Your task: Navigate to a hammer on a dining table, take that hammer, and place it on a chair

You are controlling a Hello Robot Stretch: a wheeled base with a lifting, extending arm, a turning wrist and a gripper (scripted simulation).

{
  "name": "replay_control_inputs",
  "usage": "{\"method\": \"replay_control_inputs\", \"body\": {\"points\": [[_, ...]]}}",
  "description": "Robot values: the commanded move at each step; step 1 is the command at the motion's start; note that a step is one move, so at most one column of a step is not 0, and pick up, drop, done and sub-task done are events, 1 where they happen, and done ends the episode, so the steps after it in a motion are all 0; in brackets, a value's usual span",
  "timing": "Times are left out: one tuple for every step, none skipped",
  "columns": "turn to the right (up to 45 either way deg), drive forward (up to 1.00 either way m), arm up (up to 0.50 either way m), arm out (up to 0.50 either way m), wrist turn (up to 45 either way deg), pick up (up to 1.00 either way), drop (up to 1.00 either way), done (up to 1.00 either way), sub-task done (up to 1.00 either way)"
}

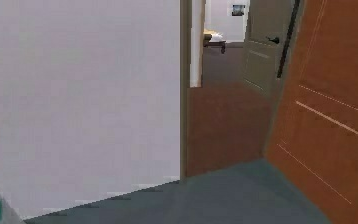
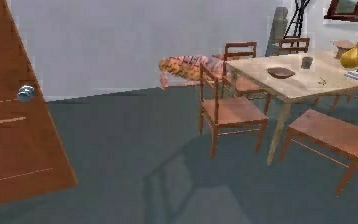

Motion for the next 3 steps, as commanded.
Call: {"method": "replay_control_inputs", "body": {"points": [[15.0, 0.0, 0.0, 0.0, 0.0, 0.0, 0.0, 0.0, 0.0], [0.0, 1.0, 0.0, 0.0, 0.0, 0.0, 0.0, 0.0, 0.0], [9.0, 0.0, 0.0, 0.0, 0.0, 0.0, 0.0, 0.0, 0.0]]}}
